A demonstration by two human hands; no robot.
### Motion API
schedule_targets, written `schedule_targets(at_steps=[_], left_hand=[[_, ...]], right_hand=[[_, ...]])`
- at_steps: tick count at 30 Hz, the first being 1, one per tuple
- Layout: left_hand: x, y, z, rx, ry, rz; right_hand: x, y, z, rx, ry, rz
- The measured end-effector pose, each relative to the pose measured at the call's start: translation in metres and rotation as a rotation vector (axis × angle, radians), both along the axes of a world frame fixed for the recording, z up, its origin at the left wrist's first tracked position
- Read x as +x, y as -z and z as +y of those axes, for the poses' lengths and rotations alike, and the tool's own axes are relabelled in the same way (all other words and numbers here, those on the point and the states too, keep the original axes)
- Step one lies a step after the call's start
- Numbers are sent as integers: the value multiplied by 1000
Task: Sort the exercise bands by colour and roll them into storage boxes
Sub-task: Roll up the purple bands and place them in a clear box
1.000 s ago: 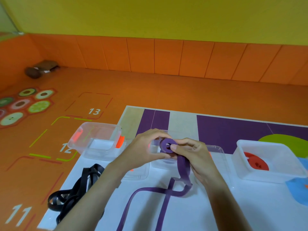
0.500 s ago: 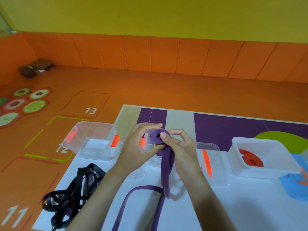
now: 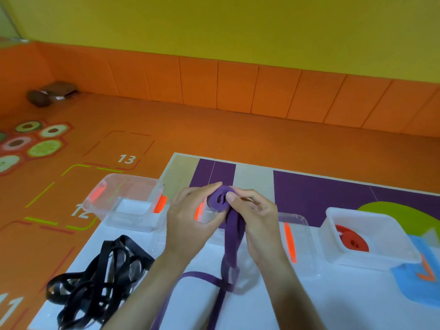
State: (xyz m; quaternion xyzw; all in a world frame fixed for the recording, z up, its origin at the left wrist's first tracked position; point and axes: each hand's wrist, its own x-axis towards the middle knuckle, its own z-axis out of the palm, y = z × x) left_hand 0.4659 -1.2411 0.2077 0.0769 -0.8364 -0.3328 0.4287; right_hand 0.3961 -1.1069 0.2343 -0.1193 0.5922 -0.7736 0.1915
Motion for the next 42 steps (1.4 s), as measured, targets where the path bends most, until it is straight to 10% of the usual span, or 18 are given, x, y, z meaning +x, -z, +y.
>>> schedule_targets(at_steps=[6,16,23,35,42], left_hand=[[2,-50,-43,20,455,-308],[-12,-53,-21,-30,72,27],[5,-75,-38,250,518,-395],[-6,-93,-18,181,160,-56],[-12,-117,-36,222,449,-229]], right_hand=[[-21,-24,7,-43,-88,76],[0,-39,-21,-213,22,-63],[-15,-41,0,-33,-62,119],[-13,-49,-13,-257,-118,-16],[-33,-80,-5,-180,-152,96]])
